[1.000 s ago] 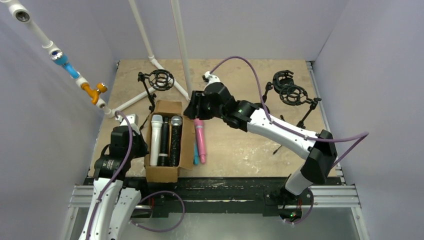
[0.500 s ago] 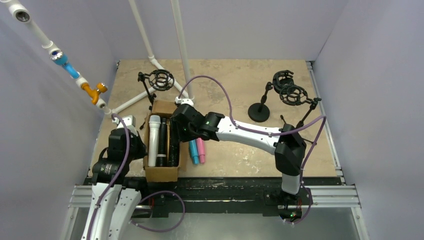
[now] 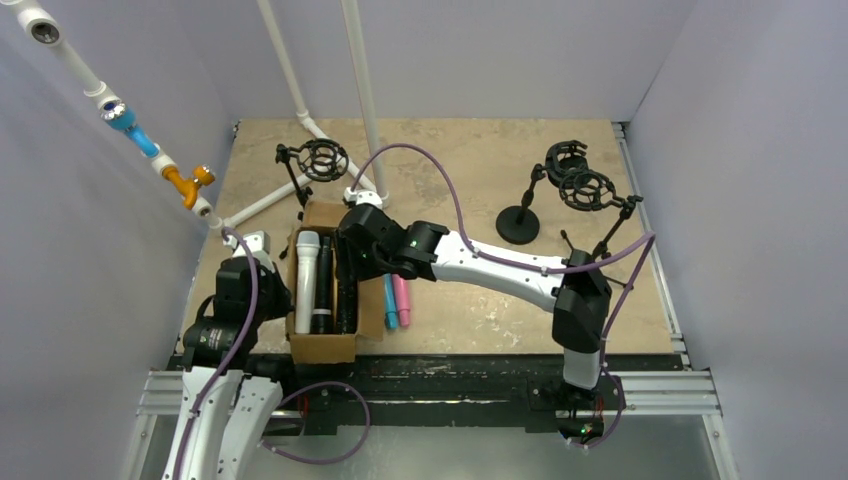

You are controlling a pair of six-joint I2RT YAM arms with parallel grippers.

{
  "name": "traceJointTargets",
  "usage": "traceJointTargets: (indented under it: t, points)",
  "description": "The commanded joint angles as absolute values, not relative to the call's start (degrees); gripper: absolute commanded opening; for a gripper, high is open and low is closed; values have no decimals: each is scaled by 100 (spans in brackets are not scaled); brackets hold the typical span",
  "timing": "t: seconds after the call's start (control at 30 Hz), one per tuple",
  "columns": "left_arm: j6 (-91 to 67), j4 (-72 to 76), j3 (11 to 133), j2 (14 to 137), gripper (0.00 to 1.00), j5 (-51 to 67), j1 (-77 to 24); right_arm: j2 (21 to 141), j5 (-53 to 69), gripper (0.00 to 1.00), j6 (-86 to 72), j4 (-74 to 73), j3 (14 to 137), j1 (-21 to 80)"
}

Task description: Attach the microphones to the stand

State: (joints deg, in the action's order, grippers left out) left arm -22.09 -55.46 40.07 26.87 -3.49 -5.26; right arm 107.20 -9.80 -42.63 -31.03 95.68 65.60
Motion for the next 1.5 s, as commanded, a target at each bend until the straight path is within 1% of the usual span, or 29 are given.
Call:
traceJointTargets:
  t: [0.0, 0.13, 0.43, 0.63, 0.83, 1.1, 1.17, 1.27, 1.33, 1.47]
  points:
    - [-2478, -4955, 4430, 2610, 0, -438, -519, 10765, -1096, 57, -4205, -3295, 10040, 6647]
    - [-2481, -4961, 4454, 2619, 0, -465, -519, 11112, -1102, 57, -4184, -3453, 10161, 6714]
    - [-2402, -4899, 4496, 2619, 0, -435, -527, 11483, -1359, 57, -4167, -3743, 10361, 6722]
    - [-2439, -4794, 4367, 2567, 0, -176, -527, 11815, -1427, 58, -4144, -3797, 10526, 6724]
    - [-2409, -4769, 4329, 2565, 0, -46, -536, 12461, -1352, 58, -4097, -3994, 11026, 6749]
    - [-2386, -4687, 4193, 2554, 0, 126, -536, 12841, -1568, 54, -4010, -4165, 11525, 6808]
    - [-2378, -4692, 4192, 2558, 0, 134, -536, 12888, -1618, 52, -4012, -4225, 11623, 6821]
    - [-2321, -4708, 4184, 2562, 0, 71, -536, 12632, -1641, 46, -4106, -3960, 11319, 6825]
    - [-2261, -4705, 4184, 2581, 0, 20, -536, 12261, -1415, 40, -4233, -3574, 11014, 6821]
    - [-2201, -4715, 4184, 2619, 0, -157, -536, 11540, -992, 26, -4418, -2826, 10387, 6805]
